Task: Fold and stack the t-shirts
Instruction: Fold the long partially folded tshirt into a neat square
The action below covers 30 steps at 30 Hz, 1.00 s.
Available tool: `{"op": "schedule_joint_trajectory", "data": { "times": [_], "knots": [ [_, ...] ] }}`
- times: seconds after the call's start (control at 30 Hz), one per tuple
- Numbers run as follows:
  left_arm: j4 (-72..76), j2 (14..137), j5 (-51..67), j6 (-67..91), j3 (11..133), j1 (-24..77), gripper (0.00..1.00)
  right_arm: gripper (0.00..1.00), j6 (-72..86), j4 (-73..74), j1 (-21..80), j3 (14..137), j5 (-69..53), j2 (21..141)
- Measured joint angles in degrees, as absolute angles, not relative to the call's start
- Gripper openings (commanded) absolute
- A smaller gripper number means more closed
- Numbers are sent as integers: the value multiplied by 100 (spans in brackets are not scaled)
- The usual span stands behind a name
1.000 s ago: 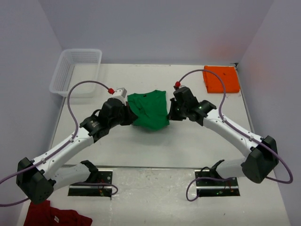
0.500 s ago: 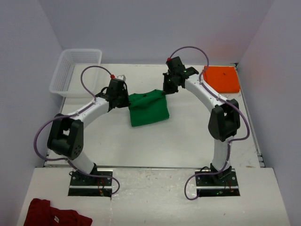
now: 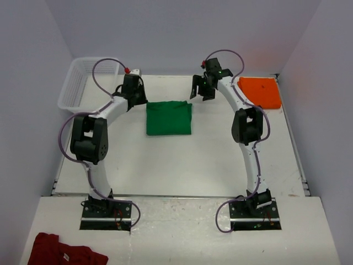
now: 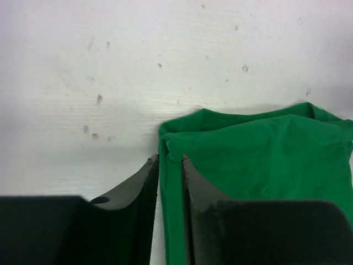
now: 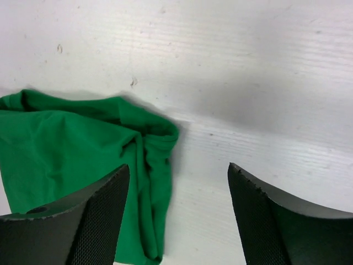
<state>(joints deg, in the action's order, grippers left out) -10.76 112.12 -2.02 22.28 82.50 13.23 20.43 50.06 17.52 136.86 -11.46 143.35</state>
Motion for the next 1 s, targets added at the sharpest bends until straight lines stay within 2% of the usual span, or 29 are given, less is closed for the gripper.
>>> {"op": "schedule_joint_trajectory", "data": {
  "times": [0.03,0.07,0.13,0.17,0.2,0.23,0.27,0.3,0.33,0.43,0.63,1.0],
  "knots": [
    [-1083,11131,-287,2185,8250,1319,31,77,2012,4974,1702,13614,-1120,14234],
    [-1098,11043,-355,2147,8250,1319,38,79,1986,4923,1671,13456,-1098,14110],
    [-1135,10829,-506,2093,8250,1339,39,81,1942,4831,1643,12897,-1087,13642],
    [-1155,10698,-589,2069,8250,1356,38,79,1942,4853,1647,12704,-1105,13430],
    [-1164,10582,-626,2049,8250,1367,35,73,1940,4871,1662,12575,-1151,13238],
    [-1162,10481,-617,2043,8250,1376,31,58,1942,4873,1688,12490,-1181,13041],
    [-1140,10383,-591,2040,8246,1391,10,1,1949,4810,1721,12379,-1232,12851],
    [-1072,10313,-445,2082,8206,1396,1,0,1929,4797,1758,12287,-1295,12685],
    [-976,10241,-213,2093,8123,1396,0,0,1968,4794,1809,12206,-1352,12529],
    [-711,10243,604,2176,7865,1426,0,0,1997,4692,1977,12057,-1721,12322],
    [-569,10840,1518,2298,7699,1608,0,0,2191,4550,2202,11834,-2596,12589],
    [-718,11760,1616,2294,8449,1614,0,0,2473,4611,2322,11524,-2893,13367]
  ]
}}
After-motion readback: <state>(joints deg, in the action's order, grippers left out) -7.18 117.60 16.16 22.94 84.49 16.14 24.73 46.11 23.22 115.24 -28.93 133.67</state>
